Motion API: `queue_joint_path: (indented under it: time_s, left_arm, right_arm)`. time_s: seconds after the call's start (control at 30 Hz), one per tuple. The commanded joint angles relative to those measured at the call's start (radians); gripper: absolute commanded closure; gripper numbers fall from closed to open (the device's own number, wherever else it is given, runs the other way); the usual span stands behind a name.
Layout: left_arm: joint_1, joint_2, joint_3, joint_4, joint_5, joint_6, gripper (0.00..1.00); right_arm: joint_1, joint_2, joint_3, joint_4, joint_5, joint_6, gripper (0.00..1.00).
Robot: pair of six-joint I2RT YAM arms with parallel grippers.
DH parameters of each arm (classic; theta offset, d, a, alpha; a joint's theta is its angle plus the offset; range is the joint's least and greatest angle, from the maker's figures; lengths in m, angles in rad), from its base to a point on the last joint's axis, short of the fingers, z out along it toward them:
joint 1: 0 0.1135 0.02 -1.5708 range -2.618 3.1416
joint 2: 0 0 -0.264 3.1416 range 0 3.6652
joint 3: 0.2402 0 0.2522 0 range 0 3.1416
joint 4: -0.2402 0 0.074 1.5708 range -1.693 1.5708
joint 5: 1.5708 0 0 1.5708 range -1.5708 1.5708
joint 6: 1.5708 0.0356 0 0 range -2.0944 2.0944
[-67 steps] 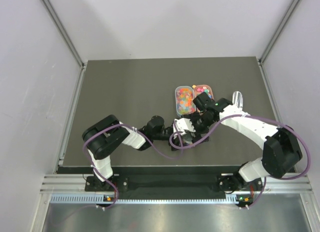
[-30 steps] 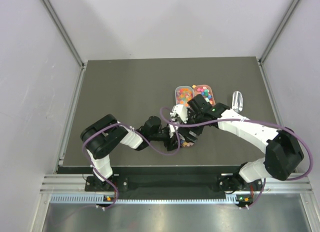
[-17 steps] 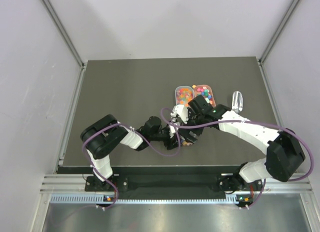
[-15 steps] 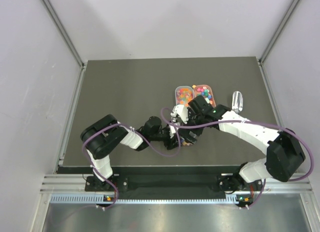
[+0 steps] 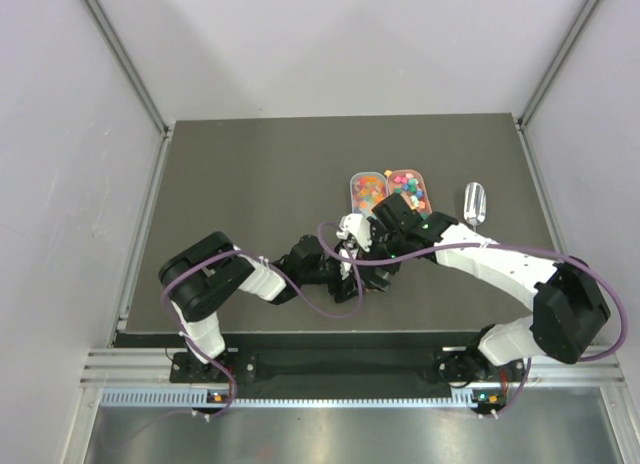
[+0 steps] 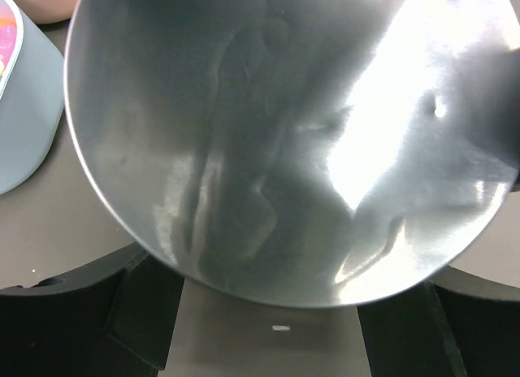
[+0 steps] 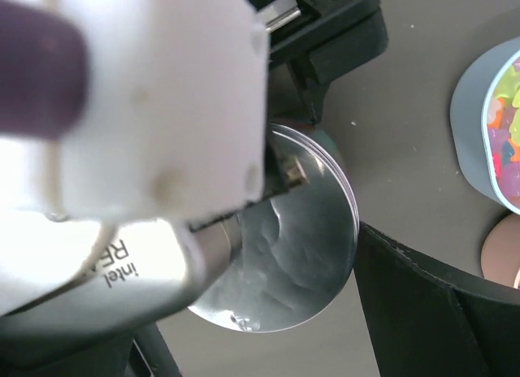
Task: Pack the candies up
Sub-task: Screw the bottle lid onto the packing bottle.
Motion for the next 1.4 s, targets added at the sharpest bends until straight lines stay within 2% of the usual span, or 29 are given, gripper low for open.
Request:
queue_joint_path:
  time_s: [0.0,0.13,0.17,0.43,0.67,0.83,1.1,1.2,1.37]
  left_arm:
    - [-0.017,-0.035,-0.007,-0.006,-0.033,0.056,0.20]
    - [-0.017,-0.049,-0.008,0.010,-0.042,0.049,0.13]
    - [-0.017,-0.049,-0.011,0.021,-0.045,0.046,0.01]
    - [-0.017,-0.040,-0.018,0.038,-0.005,0.029,0.01]
    - [-0.025,0.011,0.012,0.104,0.053,-0.008,0.01]
    - [-0.022,-0.035,0.018,0.119,0.068,-0.075,0.01]
    - [-0.013,-0.156,0.041,0.015,0.049,-0.105,0.01]
    - [-0.008,-0.170,0.025,0.027,0.036,-0.118,0.01]
    - [-0.013,-0.136,0.019,0.138,0.035,-0.164,0.01]
  right_arm:
    - [0.036,0.001,-0.018,-0.022,-0.061,-0.008,0.00]
    - [0.033,-0.008,-0.038,-0.025,-0.049,-0.040,0.00]
    - [0.032,-0.009,-0.041,-0.030,-0.046,-0.055,0.00]
    - [0.021,-0.046,-0.073,-0.051,-0.018,-0.134,0.00]
    - [0.010,-0.038,-0.093,-0.023,-0.029,-0.121,0.00]
    - [0.010,-0.040,-0.098,-0.031,-0.020,-0.137,0.00]
    - [0.007,-0.026,-0.093,-0.030,-0.027,-0.152,0.00]
    - [0.007,-0.029,-0.093,-0.033,-0.026,-0.152,0.00]
    - [-0.002,-0.032,-0.108,-0.046,-0.047,-0.146,0.00]
